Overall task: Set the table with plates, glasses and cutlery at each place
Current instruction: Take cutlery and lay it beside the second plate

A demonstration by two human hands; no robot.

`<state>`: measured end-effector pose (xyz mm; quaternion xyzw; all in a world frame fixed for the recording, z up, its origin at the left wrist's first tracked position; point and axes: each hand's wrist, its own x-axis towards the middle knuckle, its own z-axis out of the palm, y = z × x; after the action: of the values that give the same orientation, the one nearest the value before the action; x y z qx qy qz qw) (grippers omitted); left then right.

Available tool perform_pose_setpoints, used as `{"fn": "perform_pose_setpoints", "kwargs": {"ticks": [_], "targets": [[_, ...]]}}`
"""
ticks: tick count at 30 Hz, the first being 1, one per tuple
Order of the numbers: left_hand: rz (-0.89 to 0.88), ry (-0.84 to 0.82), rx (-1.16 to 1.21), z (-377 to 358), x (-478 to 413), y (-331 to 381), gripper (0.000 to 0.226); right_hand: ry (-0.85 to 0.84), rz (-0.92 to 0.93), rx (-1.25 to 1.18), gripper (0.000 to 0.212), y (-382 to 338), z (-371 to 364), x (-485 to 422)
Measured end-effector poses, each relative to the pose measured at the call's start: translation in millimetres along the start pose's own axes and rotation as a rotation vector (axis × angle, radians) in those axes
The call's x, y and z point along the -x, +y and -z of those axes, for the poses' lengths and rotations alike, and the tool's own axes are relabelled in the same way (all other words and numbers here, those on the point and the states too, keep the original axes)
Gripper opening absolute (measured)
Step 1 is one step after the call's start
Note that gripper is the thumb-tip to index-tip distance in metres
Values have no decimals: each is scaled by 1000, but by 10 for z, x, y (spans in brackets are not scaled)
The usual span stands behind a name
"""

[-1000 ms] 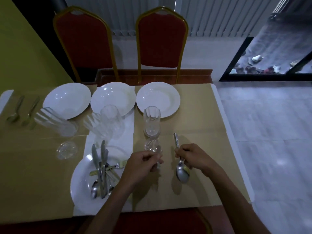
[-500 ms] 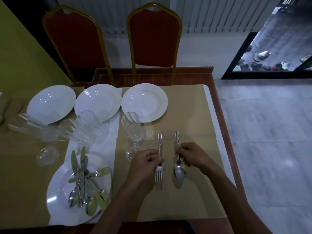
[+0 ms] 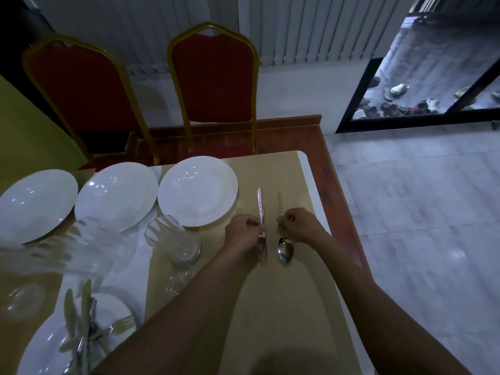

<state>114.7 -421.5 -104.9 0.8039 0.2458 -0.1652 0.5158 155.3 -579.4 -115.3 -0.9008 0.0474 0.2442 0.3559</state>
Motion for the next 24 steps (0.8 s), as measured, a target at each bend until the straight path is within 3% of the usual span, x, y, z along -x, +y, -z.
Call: {"fn": "perform_pose_setpoints", "kwargs": {"ticks": [6, 14, 24], "targets": [[0, 56, -18, -296, -474, 114, 9, 91, -13, 109, 14, 121, 114, -630], [-105, 124, -136, -487, -965, 156, 18, 230, 5, 94, 21, 241, 175, -1129], [-152, 230, -252, -615, -1112, 256, 19, 264, -4, 68, 25, 227, 142, -1354]]}}
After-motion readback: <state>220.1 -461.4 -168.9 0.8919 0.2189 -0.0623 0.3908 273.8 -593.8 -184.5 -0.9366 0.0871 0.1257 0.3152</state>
